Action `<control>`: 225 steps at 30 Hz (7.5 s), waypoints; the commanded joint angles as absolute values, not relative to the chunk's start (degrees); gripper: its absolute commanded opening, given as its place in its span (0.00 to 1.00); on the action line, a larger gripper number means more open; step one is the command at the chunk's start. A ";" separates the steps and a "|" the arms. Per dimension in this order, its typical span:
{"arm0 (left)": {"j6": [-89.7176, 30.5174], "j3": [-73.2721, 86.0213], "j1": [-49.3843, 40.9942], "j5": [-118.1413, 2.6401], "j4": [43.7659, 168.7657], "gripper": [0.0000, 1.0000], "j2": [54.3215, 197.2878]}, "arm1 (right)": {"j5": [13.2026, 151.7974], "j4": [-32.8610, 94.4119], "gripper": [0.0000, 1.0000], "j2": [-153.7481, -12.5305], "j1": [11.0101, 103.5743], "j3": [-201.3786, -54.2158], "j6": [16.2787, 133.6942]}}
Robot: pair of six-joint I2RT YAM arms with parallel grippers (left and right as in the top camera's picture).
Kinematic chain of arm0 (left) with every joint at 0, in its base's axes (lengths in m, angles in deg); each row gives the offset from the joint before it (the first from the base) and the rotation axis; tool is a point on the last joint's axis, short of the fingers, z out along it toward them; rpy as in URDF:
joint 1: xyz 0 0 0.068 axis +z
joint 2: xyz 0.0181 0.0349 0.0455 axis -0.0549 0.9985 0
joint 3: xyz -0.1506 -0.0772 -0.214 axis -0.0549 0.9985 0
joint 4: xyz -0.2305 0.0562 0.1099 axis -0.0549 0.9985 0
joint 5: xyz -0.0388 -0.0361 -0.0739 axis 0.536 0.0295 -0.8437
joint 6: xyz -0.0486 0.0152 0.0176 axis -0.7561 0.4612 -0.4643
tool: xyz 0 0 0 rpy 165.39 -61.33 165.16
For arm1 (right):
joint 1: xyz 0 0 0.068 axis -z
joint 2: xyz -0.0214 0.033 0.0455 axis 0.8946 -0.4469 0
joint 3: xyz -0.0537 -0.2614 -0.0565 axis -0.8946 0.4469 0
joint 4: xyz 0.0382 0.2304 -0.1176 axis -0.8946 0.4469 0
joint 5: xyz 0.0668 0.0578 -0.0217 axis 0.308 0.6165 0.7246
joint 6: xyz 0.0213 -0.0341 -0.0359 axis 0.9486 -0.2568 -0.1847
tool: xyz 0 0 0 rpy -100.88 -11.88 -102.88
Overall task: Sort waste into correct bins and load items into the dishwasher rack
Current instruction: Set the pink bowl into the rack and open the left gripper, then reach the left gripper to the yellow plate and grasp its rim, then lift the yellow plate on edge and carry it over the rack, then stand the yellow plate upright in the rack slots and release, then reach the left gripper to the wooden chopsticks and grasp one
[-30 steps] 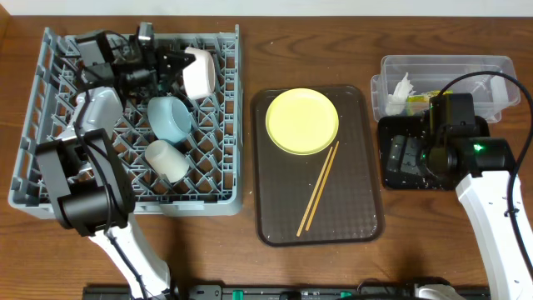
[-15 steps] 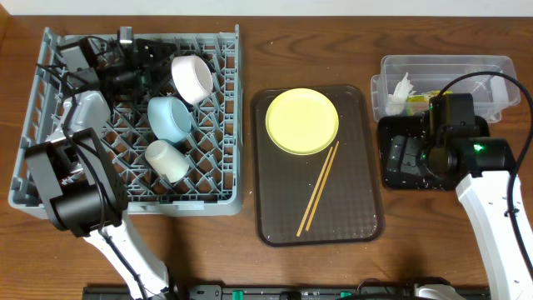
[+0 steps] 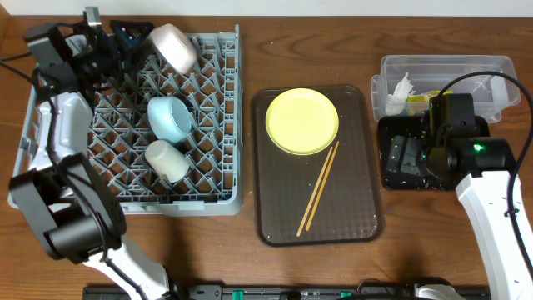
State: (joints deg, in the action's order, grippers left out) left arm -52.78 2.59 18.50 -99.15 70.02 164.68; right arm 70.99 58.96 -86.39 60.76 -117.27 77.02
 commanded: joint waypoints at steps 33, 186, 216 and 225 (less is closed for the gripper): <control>-17.63 2.48 -0.93 -58.65 105.53 0.87 148.87 | 70.40 58.46 0.94 -85.75 61.57 -118.37 77.85; -20.26 5.41 10.29 -101.49 103.04 0.06 149.03 | 70.25 60.16 0.95 -85.75 61.57 -118.37 78.88; -19.99 5.02 6.50 -88.33 100.42 0.84 144.55 | 70.38 60.47 0.96 -85.75 61.57 -118.37 78.86; -16.98 5.04 -13.25 -52.59 114.32 0.85 138.49 | 70.36 60.40 0.95 -85.75 61.57 -118.37 78.86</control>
State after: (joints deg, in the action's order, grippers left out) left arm -18.44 5.41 -7.70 -69.79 112.09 137.60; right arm 70.77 60.34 -86.39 60.76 -117.29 78.07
